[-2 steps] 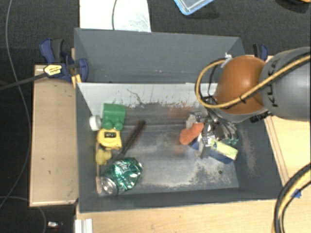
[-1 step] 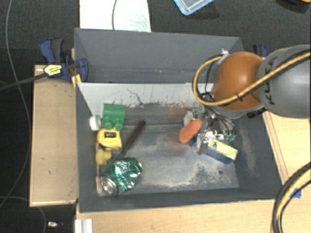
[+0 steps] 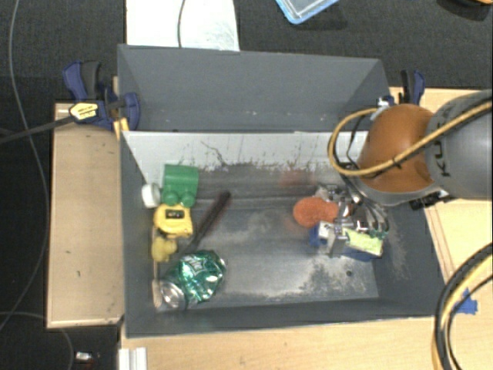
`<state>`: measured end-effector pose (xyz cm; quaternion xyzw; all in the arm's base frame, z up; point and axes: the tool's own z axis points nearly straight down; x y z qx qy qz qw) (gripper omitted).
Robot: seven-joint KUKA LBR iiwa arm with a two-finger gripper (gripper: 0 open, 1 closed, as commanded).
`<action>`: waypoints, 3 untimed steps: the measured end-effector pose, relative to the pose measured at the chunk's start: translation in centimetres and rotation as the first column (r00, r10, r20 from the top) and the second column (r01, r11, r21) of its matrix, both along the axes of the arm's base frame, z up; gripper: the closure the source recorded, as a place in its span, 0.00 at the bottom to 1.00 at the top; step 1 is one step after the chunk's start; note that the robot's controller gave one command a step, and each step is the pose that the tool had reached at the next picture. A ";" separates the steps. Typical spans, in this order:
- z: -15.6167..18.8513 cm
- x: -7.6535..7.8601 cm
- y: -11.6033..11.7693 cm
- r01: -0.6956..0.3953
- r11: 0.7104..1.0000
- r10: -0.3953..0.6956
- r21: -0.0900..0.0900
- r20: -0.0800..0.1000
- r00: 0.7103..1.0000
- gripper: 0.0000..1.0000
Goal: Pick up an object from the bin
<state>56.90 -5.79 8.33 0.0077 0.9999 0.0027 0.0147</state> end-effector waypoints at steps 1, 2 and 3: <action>0.7 1.2 -0.3 -0.215 0.977 0.215 -0.006 0.009 0.977 1.00; 0.9 1.3 0.0 -0.220 0.976 0.220 -0.005 0.011 0.976 1.00; 6.4 1.0 0.5 -0.237 0.971 0.237 -0.004 0.004 0.971 1.00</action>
Offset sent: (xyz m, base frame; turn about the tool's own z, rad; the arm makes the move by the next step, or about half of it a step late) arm 0.0000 0.0000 0.0000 0.0000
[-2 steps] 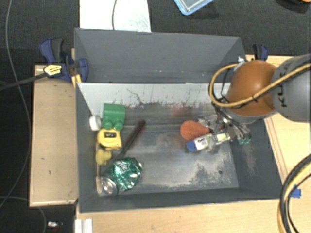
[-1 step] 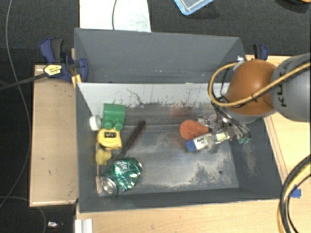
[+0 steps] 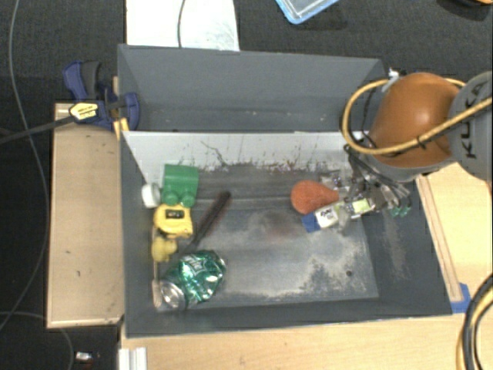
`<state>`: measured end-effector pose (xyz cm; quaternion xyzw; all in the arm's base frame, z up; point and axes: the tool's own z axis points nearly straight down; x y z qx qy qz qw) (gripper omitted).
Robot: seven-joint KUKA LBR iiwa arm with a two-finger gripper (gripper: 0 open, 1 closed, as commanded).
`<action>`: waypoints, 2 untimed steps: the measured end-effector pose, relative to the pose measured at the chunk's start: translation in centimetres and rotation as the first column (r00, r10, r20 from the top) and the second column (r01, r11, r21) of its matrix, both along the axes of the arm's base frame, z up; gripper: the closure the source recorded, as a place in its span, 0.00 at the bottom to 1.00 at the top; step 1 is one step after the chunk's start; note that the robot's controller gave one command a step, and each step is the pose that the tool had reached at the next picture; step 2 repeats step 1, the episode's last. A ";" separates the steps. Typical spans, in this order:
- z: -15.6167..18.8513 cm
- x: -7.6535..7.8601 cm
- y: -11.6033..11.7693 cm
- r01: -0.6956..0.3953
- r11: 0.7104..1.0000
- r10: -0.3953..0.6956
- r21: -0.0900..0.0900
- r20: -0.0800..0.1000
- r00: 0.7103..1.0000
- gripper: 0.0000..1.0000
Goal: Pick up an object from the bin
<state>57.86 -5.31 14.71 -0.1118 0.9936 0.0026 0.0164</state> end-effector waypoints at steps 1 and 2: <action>7.6 0.2 0.5 0.033 0.999 -0.033 0.002 0.001 0.999 1.00; 7.6 0.2 0.5 0.033 0.999 -0.033 0.002 0.001 0.999 1.00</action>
Offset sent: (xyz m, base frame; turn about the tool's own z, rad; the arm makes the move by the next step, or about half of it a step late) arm -0.0181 0.0085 0.1958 0.0678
